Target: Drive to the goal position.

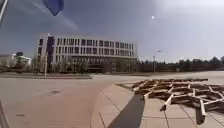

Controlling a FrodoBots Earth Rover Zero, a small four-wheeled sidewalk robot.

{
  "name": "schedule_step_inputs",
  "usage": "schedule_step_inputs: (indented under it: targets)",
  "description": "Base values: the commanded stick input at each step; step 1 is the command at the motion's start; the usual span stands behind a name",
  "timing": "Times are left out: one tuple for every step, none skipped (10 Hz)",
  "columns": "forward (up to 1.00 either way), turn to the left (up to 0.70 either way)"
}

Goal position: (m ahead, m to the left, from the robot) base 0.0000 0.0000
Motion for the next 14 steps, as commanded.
schedule_step_inputs:
  targets:
    - [0.04, 0.00]
    - [0.04, 0.00]
    - [0.05, 0.00]
    - [0.05, 0.00]
    - [0.05, 0.00]
    - [0.05, 0.00]
    - [0.05, 0.00]
    - [0.05, 0.00]
    - [0.05, 0.00]
    - [0.05, 0.00]
    - [0.05, 0.00]
    - [0.05, 0.00]
    - [0.05, 0.00]
    - [0.05, 0.00]
